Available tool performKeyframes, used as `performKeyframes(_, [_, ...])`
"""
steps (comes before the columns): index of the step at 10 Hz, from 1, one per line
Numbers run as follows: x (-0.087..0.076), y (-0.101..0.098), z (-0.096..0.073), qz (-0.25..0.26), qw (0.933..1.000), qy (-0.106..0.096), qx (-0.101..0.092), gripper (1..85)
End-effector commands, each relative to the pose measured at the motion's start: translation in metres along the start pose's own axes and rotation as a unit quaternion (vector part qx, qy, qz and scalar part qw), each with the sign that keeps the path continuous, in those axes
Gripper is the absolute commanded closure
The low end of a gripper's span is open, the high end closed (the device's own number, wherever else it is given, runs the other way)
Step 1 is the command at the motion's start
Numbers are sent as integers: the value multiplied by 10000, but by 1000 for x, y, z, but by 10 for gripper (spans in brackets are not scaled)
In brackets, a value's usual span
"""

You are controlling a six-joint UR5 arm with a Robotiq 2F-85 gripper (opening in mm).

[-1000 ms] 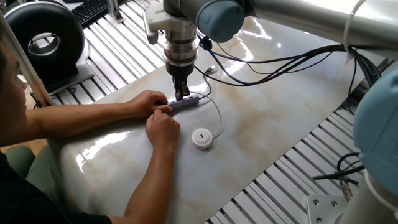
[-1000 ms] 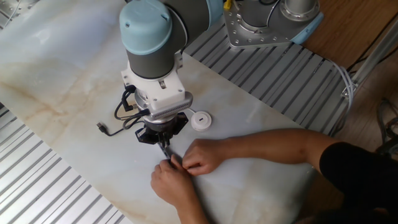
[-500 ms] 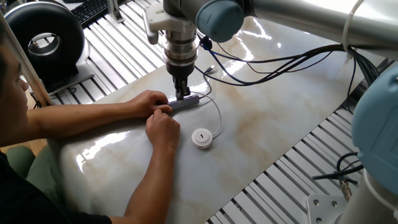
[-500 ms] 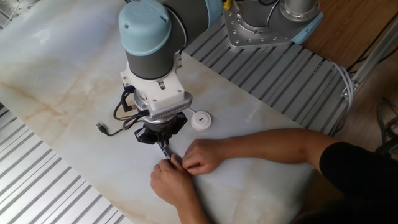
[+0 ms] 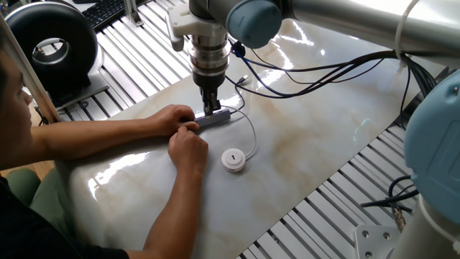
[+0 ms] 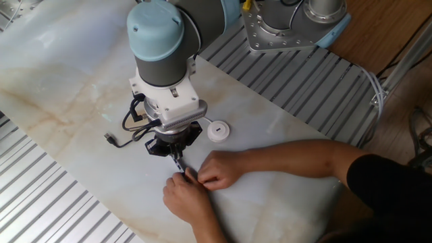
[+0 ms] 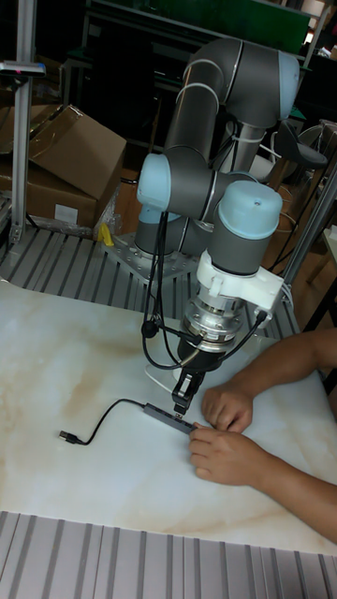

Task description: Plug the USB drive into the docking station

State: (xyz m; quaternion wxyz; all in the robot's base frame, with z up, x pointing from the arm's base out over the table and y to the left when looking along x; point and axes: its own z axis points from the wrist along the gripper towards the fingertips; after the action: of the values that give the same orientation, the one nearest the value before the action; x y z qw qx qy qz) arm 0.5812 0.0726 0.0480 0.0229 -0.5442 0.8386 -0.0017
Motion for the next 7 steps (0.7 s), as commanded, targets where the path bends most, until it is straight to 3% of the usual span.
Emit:
performKeyframes(1, [-2,0,-1,65,10000,-52,-27,843])
performKeyframes(7, [-2,-4,-2,29,9999,-84,-50,843])
